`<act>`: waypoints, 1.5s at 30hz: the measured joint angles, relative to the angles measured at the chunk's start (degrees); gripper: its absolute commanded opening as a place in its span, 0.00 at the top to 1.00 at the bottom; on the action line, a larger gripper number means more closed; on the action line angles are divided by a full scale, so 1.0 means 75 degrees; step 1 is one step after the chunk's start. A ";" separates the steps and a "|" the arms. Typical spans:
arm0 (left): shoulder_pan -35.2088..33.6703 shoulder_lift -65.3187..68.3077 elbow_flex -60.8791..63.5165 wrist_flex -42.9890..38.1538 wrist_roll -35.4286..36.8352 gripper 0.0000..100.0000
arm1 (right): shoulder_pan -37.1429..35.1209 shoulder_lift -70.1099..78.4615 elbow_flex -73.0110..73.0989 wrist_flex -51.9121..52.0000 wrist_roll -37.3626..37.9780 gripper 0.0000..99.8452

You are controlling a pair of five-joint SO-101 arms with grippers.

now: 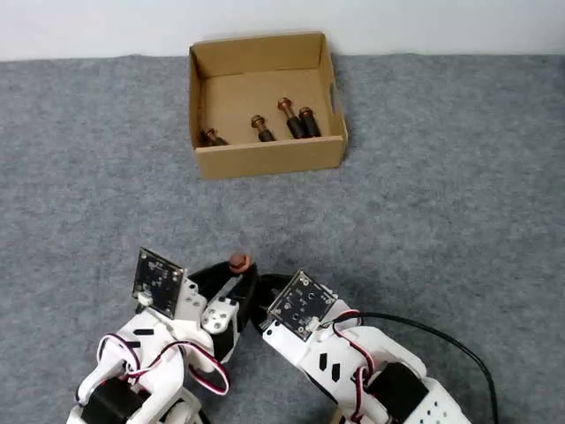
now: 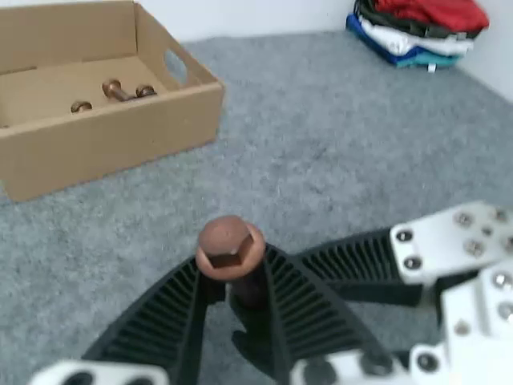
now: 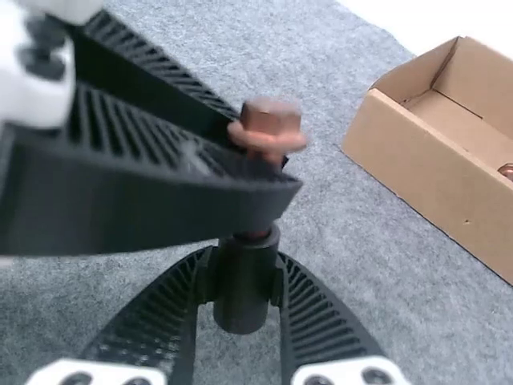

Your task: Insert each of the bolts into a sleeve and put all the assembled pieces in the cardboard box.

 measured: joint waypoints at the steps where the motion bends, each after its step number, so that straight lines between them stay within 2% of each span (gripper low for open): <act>1: 0.0000 0.0000 0.0023 0.0059 -0.0023 0.86 | 0.0000 0.0000 0.0000 0.0000 0.0000 0.99; 4: -0.0059 0.0000 0.0023 0.0141 -0.0070 0.80 | 0.0000 0.0000 0.0000 0.0000 0.0000 0.99; 16: -0.0070 0.0012 -0.0856 0.1043 -0.0141 0.80 | 0.0000 -0.0012 -0.0012 -0.0012 0.0012 0.99; 19: -0.0516 0.0012 -0.1137 0.1067 -0.0152 0.81 | 0.0000 -0.0012 -0.0012 -0.0012 0.0012 0.99; 21: -0.0949 0.0012 -0.1207 0.1067 -0.0199 0.87 | 0.0047 -0.0012 -0.0012 -0.0012 0.0012 0.99; 24: -0.1582 -0.0023 -0.1207 0.1067 -0.0387 1.00 | 0.0633 -0.0012 -0.0012 -0.0012 -0.0270 0.99; 29: -0.2344 -0.0035 -0.1020 0.1067 -0.0492 1.00 | 0.2145 -0.0012 -0.0012 -0.0012 -0.1184 0.99; 34: -0.3036 -0.0035 0.0434 0.0727 -0.0621 1.00 | 0.3411 0.0129 -0.0457 0.0234 -0.2063 0.99; 39: -0.3528 0.0000 0.2004 0.0047 -0.1289 1.00 | 0.3950 0.1442 -0.1829 0.1160 -0.2590 0.99; 45: -0.3786 0.0035 0.2989 -0.0293 -0.1594 1.00 | 0.3962 0.3880 -0.3798 0.1266 -0.2649 0.99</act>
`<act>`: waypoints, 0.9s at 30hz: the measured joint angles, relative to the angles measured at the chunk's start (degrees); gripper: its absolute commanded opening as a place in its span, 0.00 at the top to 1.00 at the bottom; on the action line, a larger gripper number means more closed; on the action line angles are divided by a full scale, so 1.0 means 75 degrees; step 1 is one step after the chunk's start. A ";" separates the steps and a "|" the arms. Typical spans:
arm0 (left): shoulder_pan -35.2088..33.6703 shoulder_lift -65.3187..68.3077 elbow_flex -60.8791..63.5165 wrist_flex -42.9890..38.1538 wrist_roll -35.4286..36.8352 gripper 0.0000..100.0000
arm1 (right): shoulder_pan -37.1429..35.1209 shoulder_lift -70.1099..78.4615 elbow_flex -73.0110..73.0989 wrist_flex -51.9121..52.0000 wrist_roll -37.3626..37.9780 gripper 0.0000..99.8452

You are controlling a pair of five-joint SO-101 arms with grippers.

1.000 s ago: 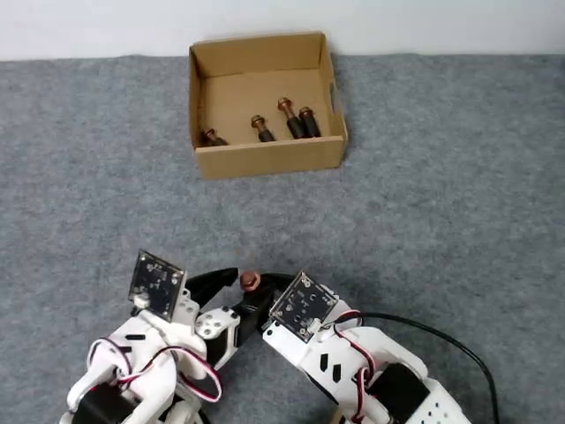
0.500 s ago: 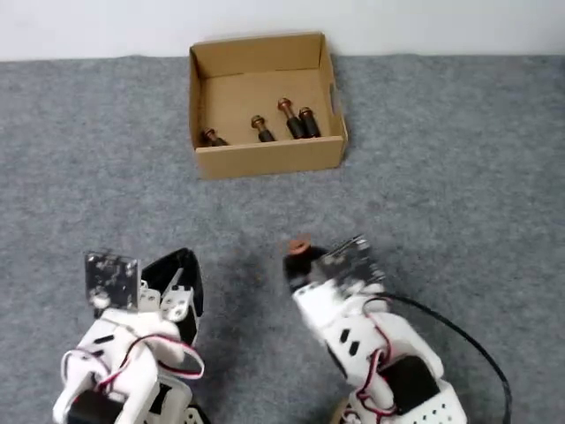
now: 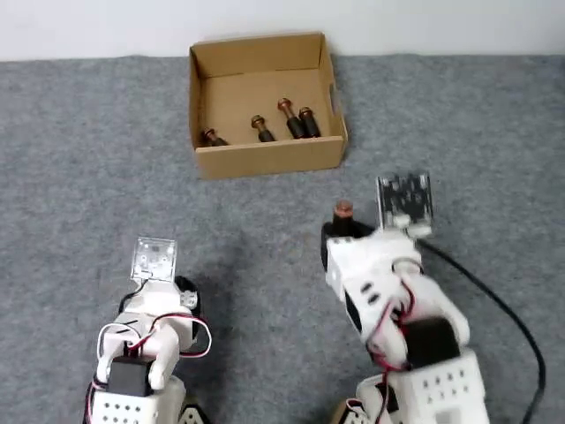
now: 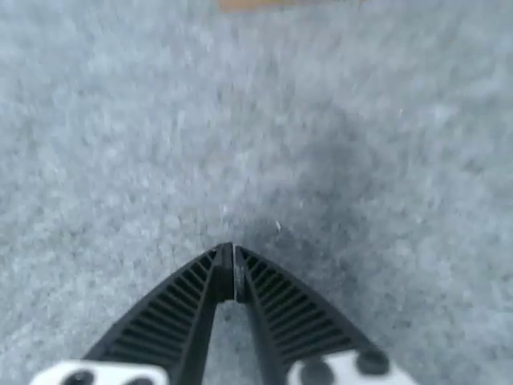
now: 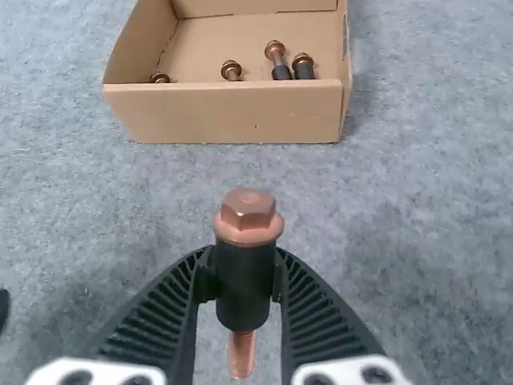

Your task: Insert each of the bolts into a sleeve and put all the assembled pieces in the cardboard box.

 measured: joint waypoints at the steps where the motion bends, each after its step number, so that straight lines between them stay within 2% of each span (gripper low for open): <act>1: 0.0000 -0.0047 0.0000 -0.0035 0.0000 1.00 | 0.0000 0.0410 -0.0352 0.0000 0.0000 0.99; 6: 0.0000 -0.0070 0.0035 -0.0047 -0.0059 0.99 | 0.0000 0.2684 -0.2180 -0.0035 0.0000 0.99; 10: 0.0000 -0.0047 0.0035 -0.0012 -0.0070 0.99 | 0.0000 0.4489 -0.3739 -0.0610 0.0105 0.99; 18: 0.0000 -0.0047 0.0035 0.0445 -0.0070 0.99 | 0.0000 0.7642 -0.6306 -0.1899 0.1442 0.99; 27: 0.0000 -0.0047 0.0035 0.0457 -0.0070 0.99 | 0.0000 1.0467 -0.7396 -0.3915 0.3493 0.99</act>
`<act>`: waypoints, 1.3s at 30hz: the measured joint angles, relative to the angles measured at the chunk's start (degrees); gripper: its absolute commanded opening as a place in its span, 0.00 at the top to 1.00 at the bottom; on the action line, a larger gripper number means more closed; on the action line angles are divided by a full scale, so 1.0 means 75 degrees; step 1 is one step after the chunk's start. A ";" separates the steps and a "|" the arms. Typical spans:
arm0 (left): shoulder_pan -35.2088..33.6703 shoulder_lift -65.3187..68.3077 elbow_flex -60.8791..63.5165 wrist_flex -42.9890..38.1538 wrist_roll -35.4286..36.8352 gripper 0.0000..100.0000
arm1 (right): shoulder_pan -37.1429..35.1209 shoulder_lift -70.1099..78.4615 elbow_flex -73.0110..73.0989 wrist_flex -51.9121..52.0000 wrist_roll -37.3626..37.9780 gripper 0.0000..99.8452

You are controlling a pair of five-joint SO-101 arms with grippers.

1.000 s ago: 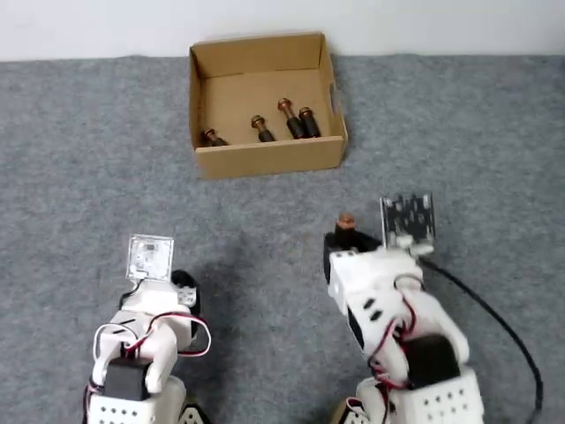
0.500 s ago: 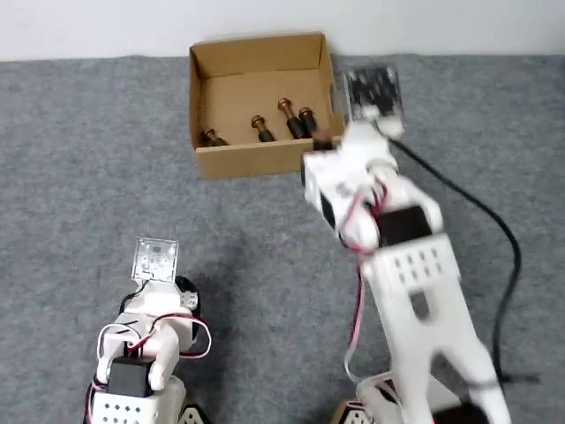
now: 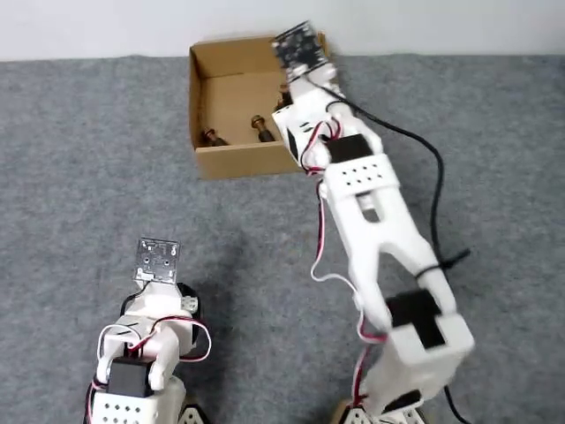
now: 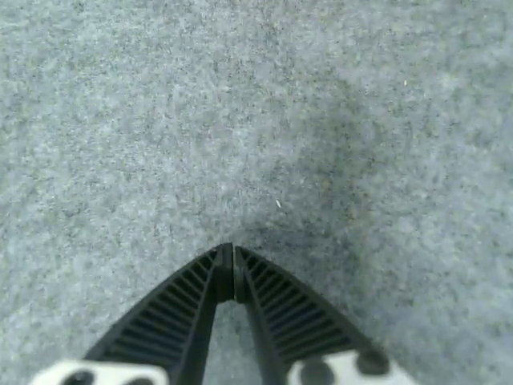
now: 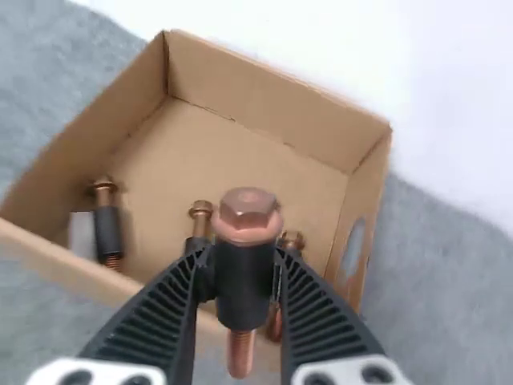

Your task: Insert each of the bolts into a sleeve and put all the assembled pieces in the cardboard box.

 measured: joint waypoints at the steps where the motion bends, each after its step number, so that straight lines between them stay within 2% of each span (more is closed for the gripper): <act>1: 0.0000 0.0000 0.0000 0.0000 0.0000 0.99 | 0.0000 0.0270 -0.0070 -0.0258 0.0234 0.99; 9: 0.0000 0.0000 0.0000 0.0000 0.0000 0.99 | -0.0410 0.2145 -0.0152 -0.1934 0.1430 0.99; 14: 0.0000 0.0000 0.0000 0.0000 0.0000 0.99 | -0.0445 0.2684 -0.0399 -0.2168 0.1512 0.99; 19: 0.0000 0.0000 0.0000 0.0000 0.0000 0.99 | -0.0457 0.2825 -0.0504 -0.2157 0.1512 0.85; 26: 0.0000 0.0000 0.0000 0.0000 0.0000 0.99 | -0.0504 0.2813 -0.0633 -0.1594 0.1500 0.84; 29: 0.0000 0.0000 0.0000 0.0000 0.0000 0.99 | -0.0504 0.2673 -0.0563 -0.1477 0.1500 0.92; 31: 0.0000 0.0000 0.0000 0.0000 0.0000 0.99 | -0.0551 0.2438 -0.0527 -0.1067 0.1500 1.00; 33: 0.0000 0.0000 0.0000 0.0000 0.0000 0.99 | -0.0633 0.2168 -0.0516 -0.0574 0.1453 0.97; 39: 0.0000 0.0000 0.0000 0.0000 0.0000 0.99 | -0.0750 0.1301 -0.0481 0.1008 0.0586 0.99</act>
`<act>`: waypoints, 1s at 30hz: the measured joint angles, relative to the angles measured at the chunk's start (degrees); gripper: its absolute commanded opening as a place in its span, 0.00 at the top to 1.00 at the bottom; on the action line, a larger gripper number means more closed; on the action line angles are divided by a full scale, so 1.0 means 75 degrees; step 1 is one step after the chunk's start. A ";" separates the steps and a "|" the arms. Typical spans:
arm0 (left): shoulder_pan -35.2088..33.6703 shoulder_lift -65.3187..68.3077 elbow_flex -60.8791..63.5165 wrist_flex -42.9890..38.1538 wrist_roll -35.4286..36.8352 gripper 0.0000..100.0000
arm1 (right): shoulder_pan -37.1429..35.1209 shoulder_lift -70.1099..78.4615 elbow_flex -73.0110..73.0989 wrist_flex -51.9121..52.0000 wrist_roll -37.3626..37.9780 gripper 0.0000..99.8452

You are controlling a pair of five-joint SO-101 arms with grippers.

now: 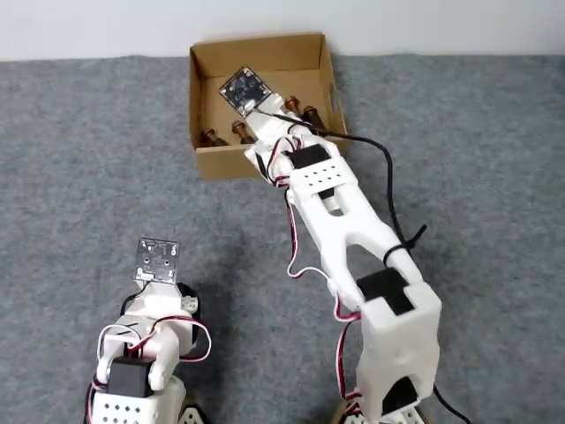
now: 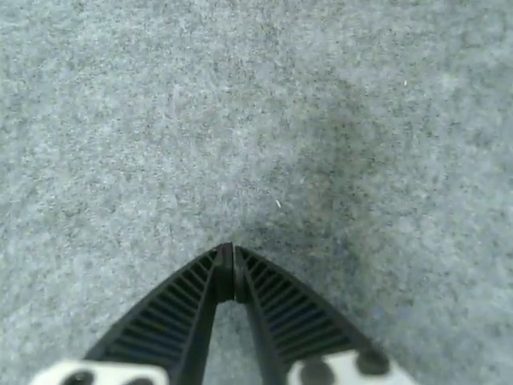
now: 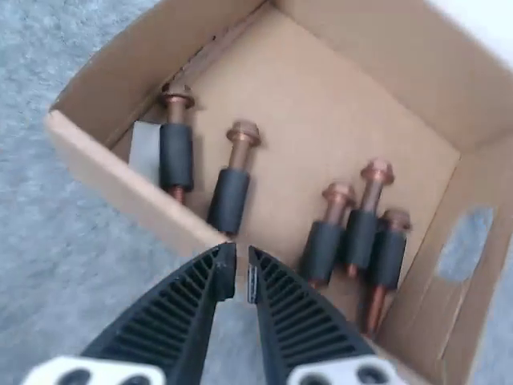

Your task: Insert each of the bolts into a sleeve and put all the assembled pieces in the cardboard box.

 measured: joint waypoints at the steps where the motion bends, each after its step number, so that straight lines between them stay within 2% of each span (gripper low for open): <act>1: 0.0000 0.0000 0.0000 0.0000 0.0000 0.99 | 0.0012 -0.0188 0.0000 0.0281 -0.0199 0.99; 7: 0.0000 0.0000 0.0000 0.0000 0.0000 0.99 | -0.0023 -0.1383 0.0000 0.1958 -0.1500 0.99; 19: 0.0000 0.0000 0.0000 0.0000 0.0000 0.99 | -0.0047 -0.3481 0.0000 0.5017 -0.3446 0.99; 30: 0.0000 0.0000 0.0000 0.0000 0.0000 0.99 | -0.0035 -0.5767 0.0000 0.7631 -0.4630 0.99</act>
